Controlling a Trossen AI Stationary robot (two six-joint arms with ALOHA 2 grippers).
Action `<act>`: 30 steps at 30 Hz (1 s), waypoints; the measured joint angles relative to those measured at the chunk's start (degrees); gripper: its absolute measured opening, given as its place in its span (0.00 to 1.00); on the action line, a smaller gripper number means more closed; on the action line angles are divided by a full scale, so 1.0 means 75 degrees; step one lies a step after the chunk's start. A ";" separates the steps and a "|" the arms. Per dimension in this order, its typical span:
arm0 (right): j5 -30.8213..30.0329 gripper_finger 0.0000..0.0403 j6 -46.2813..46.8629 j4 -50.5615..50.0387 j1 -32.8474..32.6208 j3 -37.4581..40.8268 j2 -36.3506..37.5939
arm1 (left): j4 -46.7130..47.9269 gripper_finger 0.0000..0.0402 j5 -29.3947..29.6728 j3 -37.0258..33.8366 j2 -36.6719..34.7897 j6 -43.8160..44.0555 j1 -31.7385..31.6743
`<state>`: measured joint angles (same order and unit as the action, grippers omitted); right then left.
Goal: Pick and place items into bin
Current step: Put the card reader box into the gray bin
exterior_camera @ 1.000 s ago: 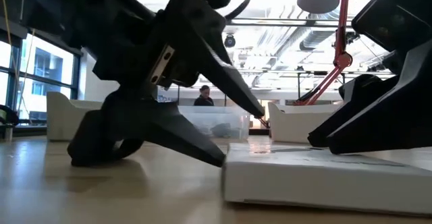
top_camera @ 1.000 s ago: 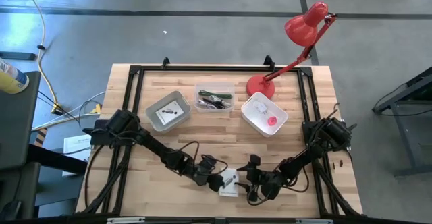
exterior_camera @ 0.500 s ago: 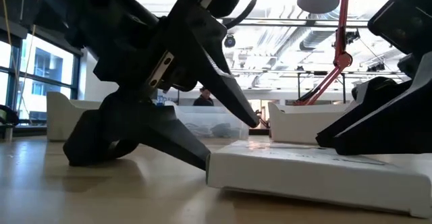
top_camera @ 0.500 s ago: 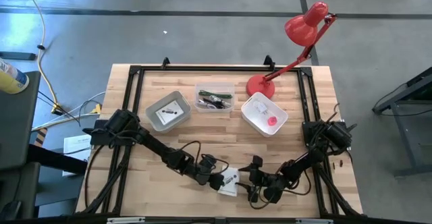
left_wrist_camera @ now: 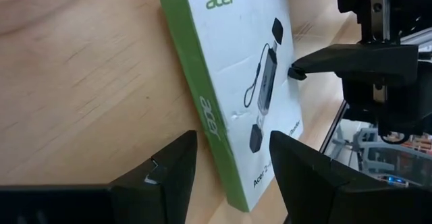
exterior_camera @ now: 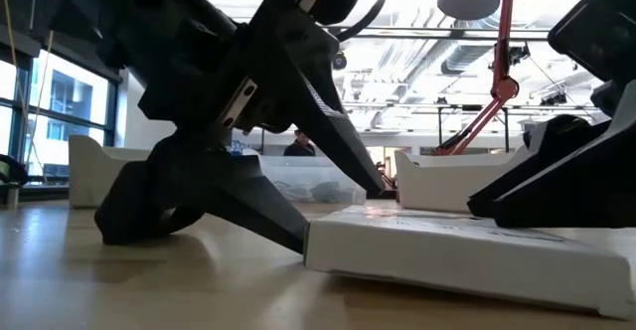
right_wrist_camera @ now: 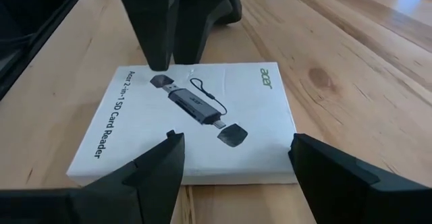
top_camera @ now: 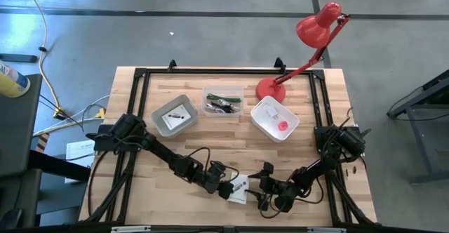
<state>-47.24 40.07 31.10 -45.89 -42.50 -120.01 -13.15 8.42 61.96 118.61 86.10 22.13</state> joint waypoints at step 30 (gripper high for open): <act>-0.0313 0.64 -0.0232 0.0422 -0.0044 0.0034 -0.0136 | -0.1357 0.35 0.1242 0.0078 0.0064 -0.0854 -0.0201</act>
<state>-49.59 38.33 34.26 -46.22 -42.25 -121.03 -23.33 17.74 62.54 119.09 79.70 20.62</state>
